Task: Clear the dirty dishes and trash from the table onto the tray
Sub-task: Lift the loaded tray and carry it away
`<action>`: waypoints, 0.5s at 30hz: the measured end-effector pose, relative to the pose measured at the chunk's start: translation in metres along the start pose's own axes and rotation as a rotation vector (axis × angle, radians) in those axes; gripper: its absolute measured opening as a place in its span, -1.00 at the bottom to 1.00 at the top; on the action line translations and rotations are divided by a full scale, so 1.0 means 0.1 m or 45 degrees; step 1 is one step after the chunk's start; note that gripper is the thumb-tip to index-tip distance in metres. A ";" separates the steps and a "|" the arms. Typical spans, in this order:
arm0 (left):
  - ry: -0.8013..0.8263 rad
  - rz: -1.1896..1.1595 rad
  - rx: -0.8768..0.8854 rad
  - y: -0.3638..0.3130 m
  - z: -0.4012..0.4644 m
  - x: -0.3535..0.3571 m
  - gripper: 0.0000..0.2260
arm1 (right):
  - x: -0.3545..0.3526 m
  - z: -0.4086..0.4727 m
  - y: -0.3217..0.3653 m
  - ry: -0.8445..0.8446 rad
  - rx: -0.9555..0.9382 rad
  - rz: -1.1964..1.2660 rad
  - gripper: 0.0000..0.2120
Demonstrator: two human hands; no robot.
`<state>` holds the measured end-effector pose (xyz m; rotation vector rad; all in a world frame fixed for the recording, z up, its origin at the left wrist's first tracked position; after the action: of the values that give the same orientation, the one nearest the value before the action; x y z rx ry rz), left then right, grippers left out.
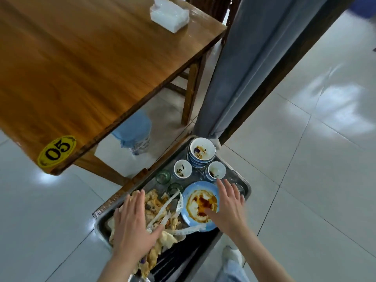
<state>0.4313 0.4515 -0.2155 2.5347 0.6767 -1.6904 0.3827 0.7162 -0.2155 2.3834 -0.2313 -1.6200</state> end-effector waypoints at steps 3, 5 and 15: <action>-0.063 -0.063 -0.161 -0.08 -0.19 0.12 0.07 | -0.02 0.11 -0.11 0.038 -0.140 -0.004 -0.06; -0.062 -0.106 -0.275 -0.15 -0.35 0.25 0.08 | -0.04 0.19 -0.22 0.076 -0.226 -0.015 -0.06; -0.143 -0.206 -0.663 -0.51 -0.72 0.75 -0.02 | -0.14 0.59 -0.57 0.185 -0.574 -0.129 -0.09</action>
<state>0.5003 0.5413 -0.2409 2.0568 1.1588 -1.4383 0.3217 0.7678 -0.2402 2.1703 0.2597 -1.3530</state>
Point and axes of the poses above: each hand's wrist, its own z-axis towards the middle knuckle, its own x-axis out of the palm, y = z × x, the point moved 7 cm from there along z, towards the middle knuckle, and after that the axes turned 11 degrees about -x, right-handed, at the moved point
